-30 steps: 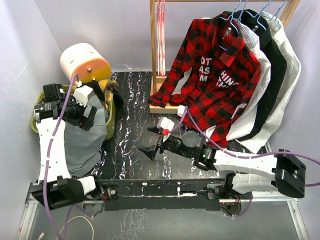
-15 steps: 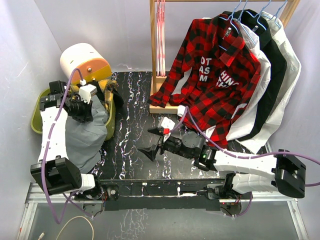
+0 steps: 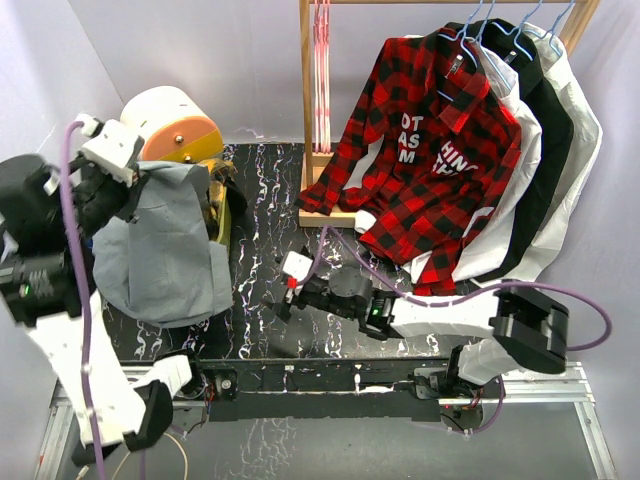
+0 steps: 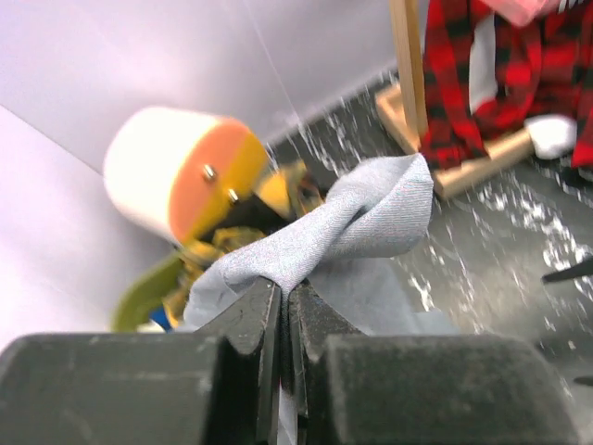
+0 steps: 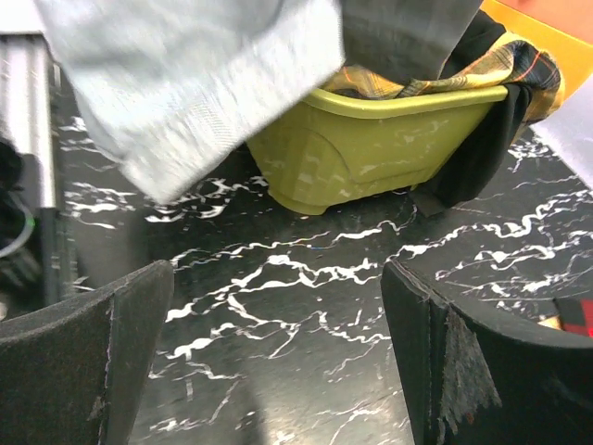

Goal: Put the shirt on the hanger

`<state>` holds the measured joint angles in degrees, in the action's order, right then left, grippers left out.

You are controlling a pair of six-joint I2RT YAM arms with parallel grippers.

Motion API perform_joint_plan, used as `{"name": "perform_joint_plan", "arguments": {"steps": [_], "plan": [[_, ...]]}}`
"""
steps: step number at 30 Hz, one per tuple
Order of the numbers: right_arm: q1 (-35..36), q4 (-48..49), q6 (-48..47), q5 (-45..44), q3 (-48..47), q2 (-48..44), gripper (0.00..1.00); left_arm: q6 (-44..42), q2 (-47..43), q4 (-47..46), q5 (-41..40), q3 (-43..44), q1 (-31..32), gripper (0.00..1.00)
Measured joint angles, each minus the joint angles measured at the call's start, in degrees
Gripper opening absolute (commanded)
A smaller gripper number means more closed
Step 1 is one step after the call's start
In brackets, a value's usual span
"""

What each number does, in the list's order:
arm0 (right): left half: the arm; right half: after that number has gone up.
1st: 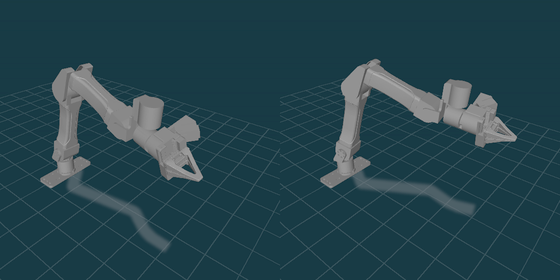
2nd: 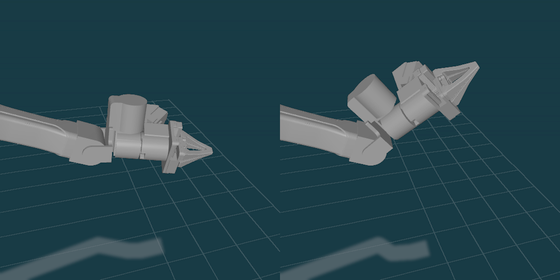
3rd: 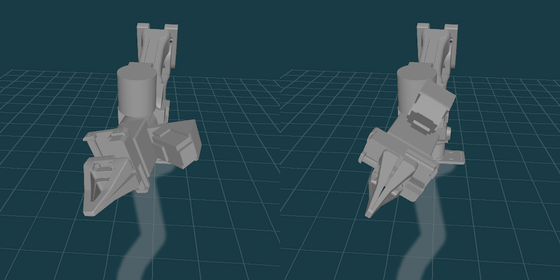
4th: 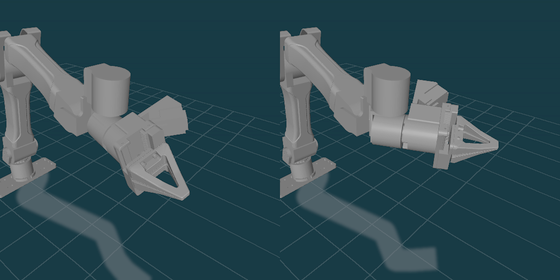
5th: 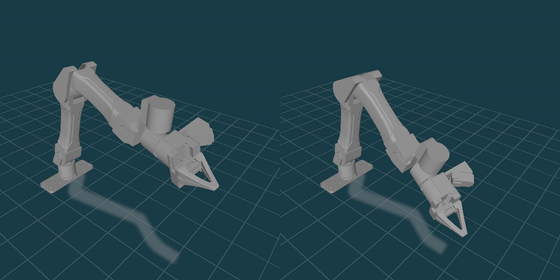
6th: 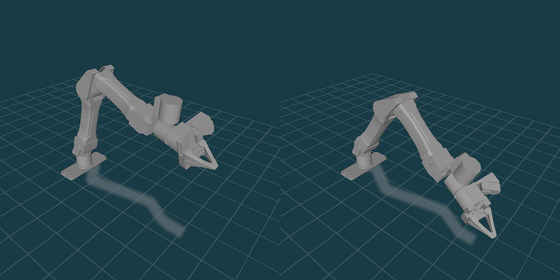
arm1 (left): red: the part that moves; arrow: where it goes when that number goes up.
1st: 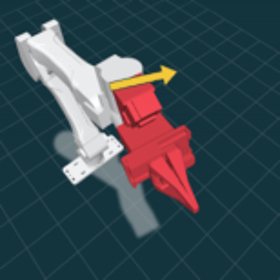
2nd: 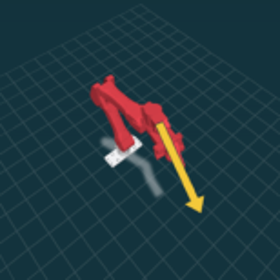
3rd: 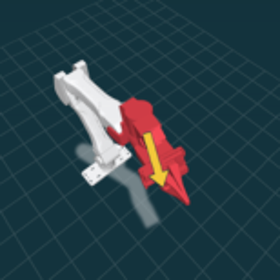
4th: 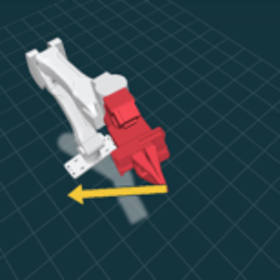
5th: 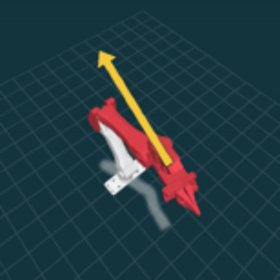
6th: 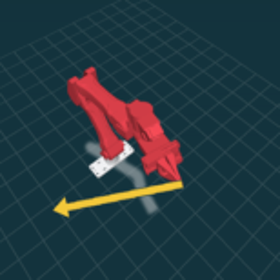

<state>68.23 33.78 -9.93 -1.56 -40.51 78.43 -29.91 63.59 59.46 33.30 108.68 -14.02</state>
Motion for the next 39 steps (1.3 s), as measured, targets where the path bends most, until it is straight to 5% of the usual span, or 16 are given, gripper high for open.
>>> {"name": "perform_joint_plan", "arguments": {"steps": [7,14,23,39], "plan": [[0.0,8.4,-7.8,-0.3,-6.0,12.6,1.00,4.3,-3.8,-3.5,2.9,11.2,0.1,0.00],[-0.4,17.2,-9.5,3.4,-6.8,14.3,0.98,4.9,-1.6,-3.3,3.1,10.2,0.1,0.00],[1.5,26.5,-32.2,-5.8,2.0,9.2,0.99,5.7,0.1,-3.2,3.2,9.0,0.1,0.00],[1.2,38.3,-52.6,-12.4,-4.7,23.7,0.99,8.5,0.8,-2.0,5.4,10.2,0.1,0.00]]}}
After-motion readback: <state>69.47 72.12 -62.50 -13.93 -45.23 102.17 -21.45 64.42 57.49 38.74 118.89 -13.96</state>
